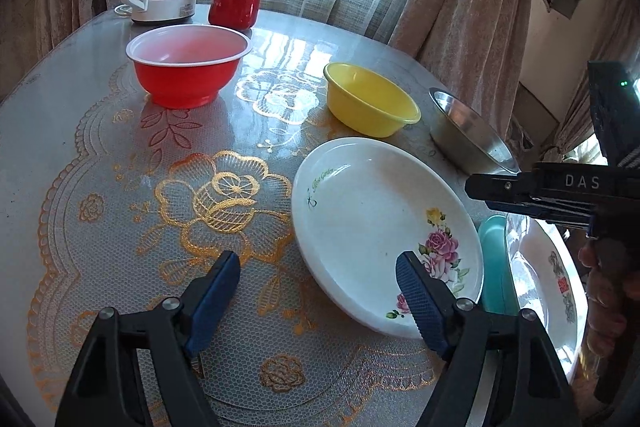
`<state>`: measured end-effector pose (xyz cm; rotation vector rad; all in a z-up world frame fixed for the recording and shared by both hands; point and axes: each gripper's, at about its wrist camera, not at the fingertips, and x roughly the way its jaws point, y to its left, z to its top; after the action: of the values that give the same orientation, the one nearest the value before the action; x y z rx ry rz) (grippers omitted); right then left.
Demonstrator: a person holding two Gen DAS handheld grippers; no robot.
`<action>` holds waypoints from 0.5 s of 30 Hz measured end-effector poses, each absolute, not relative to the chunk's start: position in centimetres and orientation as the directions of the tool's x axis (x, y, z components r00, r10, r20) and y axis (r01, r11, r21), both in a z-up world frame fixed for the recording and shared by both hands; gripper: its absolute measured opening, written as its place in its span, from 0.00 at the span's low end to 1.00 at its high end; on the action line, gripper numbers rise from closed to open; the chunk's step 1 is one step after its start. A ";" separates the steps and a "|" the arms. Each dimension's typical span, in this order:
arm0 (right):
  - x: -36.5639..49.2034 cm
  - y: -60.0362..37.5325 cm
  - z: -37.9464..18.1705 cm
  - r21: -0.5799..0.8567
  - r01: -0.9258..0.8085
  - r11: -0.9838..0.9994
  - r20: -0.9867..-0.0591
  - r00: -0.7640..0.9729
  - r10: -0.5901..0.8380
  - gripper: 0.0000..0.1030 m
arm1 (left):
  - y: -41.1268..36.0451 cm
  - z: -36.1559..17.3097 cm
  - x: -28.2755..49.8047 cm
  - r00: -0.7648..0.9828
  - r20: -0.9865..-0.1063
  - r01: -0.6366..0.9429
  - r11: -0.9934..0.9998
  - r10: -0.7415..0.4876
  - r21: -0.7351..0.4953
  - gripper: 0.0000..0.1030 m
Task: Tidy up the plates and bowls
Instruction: 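Pinch the rim of the white floral plate with both grippers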
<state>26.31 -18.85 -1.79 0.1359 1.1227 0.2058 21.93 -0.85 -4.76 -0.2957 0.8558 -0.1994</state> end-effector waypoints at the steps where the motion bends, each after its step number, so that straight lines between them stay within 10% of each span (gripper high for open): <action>1: 26.8 -18.8 -2.0 0.201 -0.100 0.974 -0.885 0.408 0.225 0.39 | -1.0 -4.8 21.9 0.640 -0.712 0.057 0.942 -0.289 -0.331 0.75; 15: 29.8 -16.8 -5.3 0.133 -0.160 0.978 -0.934 0.310 0.178 0.33 | -1.3 -5.1 22.0 0.637 -0.717 0.059 0.945 -0.283 -0.321 0.38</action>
<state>29.84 -16.79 -5.27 0.0168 1.2356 0.2229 22.01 -1.25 -5.09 -0.2801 0.8603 -0.1985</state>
